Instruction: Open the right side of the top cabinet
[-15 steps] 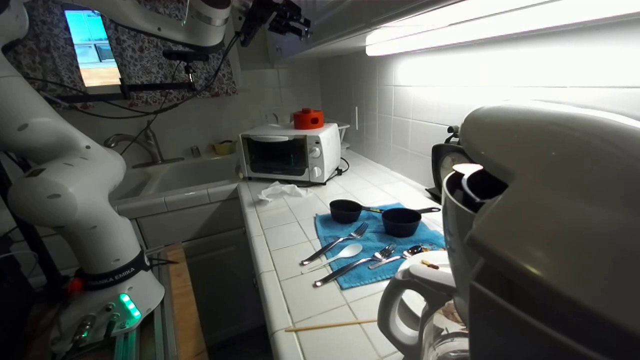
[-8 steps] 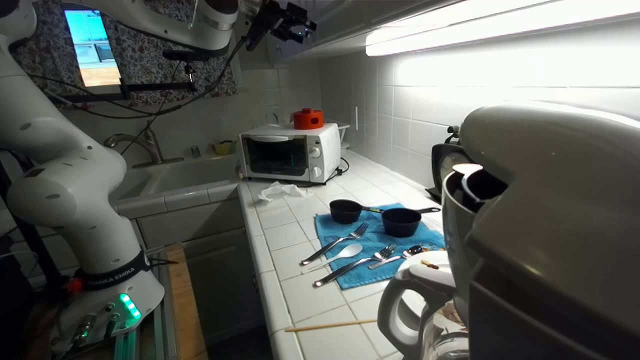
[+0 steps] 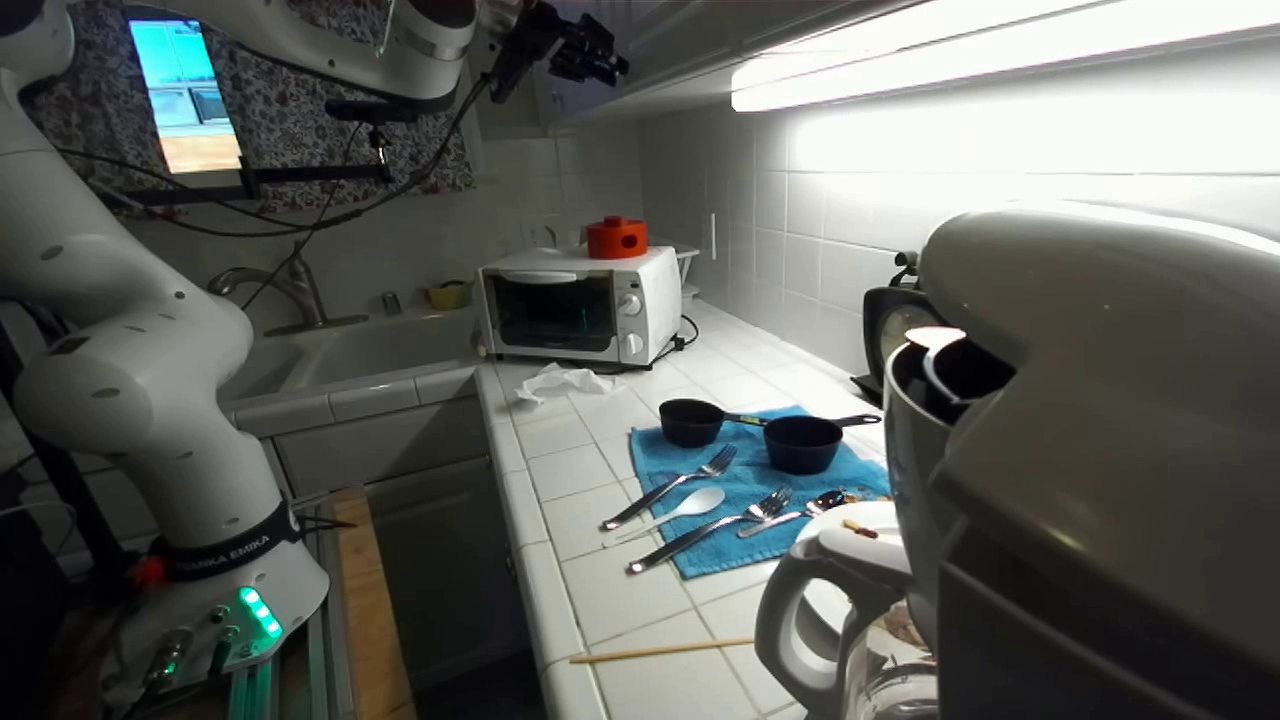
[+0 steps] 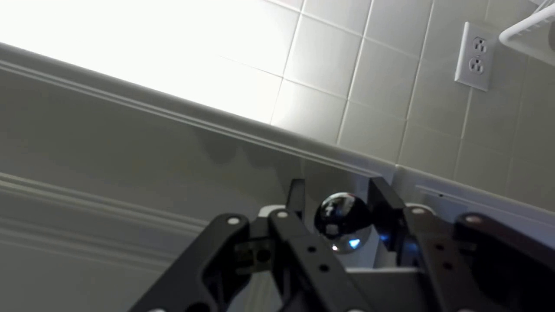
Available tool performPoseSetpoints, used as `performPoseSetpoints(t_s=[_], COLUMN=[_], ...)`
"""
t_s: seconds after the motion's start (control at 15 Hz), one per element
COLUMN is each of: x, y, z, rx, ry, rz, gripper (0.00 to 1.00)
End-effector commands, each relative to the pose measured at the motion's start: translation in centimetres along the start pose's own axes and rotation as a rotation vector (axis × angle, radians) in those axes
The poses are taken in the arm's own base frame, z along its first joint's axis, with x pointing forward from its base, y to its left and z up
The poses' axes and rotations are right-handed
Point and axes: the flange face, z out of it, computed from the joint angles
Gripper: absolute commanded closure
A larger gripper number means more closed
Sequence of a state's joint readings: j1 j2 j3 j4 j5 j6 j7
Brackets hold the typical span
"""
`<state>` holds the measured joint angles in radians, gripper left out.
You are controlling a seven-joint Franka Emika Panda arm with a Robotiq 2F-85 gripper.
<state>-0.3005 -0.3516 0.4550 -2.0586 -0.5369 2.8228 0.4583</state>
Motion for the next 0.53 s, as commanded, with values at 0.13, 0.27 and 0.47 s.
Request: performPoseSetpoints(t_s=[0.13,0.27,0.47], x=[1.03,1.05,1.19], y=[-0.16,-0.11,-0.06], z=[0.27,0.29,0.31], rx=[-0.017,-0.021,-0.024], ry=[0.005,0.007,0.006], rz=[-0.022,-0.023,-0.024], gripper=[0.88,0.8,0.64])
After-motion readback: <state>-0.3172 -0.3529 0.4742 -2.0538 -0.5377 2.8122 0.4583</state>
